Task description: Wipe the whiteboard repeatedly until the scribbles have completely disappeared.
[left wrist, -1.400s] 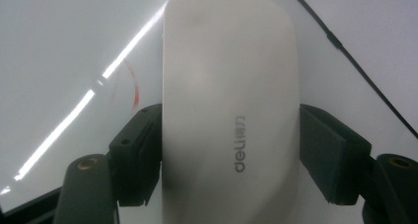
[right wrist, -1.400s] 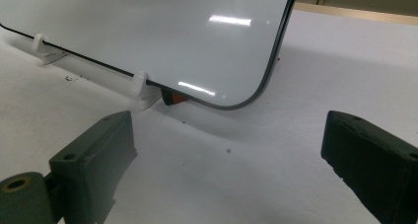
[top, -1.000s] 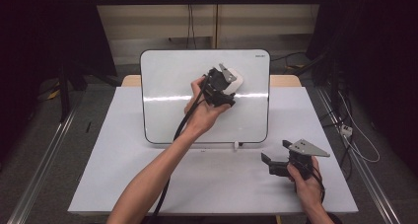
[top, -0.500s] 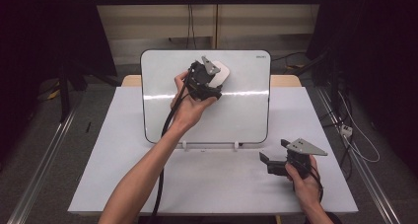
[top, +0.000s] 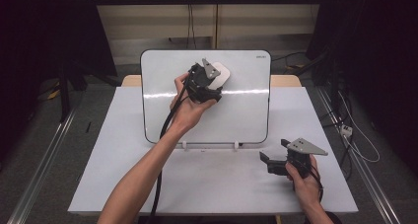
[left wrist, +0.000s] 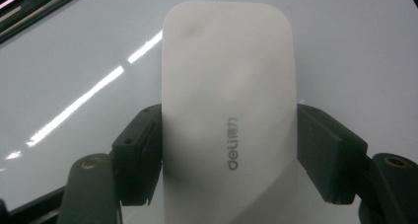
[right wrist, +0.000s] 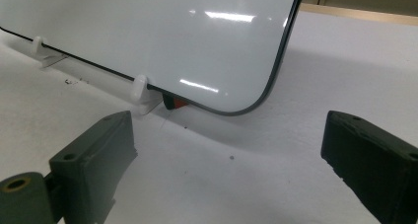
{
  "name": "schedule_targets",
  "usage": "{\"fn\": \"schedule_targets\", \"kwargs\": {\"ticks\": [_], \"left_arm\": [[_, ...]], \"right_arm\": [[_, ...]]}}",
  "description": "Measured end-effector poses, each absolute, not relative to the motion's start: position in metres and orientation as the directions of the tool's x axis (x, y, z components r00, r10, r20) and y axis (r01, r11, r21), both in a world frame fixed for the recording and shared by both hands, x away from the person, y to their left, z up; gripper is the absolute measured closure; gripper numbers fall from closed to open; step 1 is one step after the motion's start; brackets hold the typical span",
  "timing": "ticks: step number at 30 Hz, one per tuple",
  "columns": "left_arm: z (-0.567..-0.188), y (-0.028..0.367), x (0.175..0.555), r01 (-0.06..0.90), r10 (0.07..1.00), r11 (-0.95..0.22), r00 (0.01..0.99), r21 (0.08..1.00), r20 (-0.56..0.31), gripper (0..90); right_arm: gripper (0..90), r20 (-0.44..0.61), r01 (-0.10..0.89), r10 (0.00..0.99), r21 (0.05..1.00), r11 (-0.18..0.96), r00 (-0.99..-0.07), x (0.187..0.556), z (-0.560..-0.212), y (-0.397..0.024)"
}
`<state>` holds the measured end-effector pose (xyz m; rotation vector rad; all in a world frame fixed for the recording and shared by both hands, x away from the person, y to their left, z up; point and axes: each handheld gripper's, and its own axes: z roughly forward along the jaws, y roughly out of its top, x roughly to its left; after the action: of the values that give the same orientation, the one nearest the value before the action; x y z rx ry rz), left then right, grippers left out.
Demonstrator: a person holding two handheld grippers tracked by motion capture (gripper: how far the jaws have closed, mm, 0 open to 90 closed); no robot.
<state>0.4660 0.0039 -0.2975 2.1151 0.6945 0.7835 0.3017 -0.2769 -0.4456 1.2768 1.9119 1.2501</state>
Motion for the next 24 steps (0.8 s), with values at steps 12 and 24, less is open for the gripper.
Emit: {"fn": "schedule_targets", "kwargs": {"ticks": [12, 24], "left_arm": [[-0.291, 0.026, 0.451, 0.193, 0.691, -0.502, 0.676, 0.843, 0.256, 31.3], [-0.301, 0.065, 0.439, 0.230, 0.733, -0.440, 0.649, 0.868, 0.200, 31.2]], "right_arm": [[5.9, 0.069, 0.427, 0.905, 0.895, 0.130, -0.420, 0.302, -0.445, -0.276], [5.8, 0.063, 0.425, 0.903, 0.895, 0.138, -0.426, 0.301, -0.445, -0.276]]}}
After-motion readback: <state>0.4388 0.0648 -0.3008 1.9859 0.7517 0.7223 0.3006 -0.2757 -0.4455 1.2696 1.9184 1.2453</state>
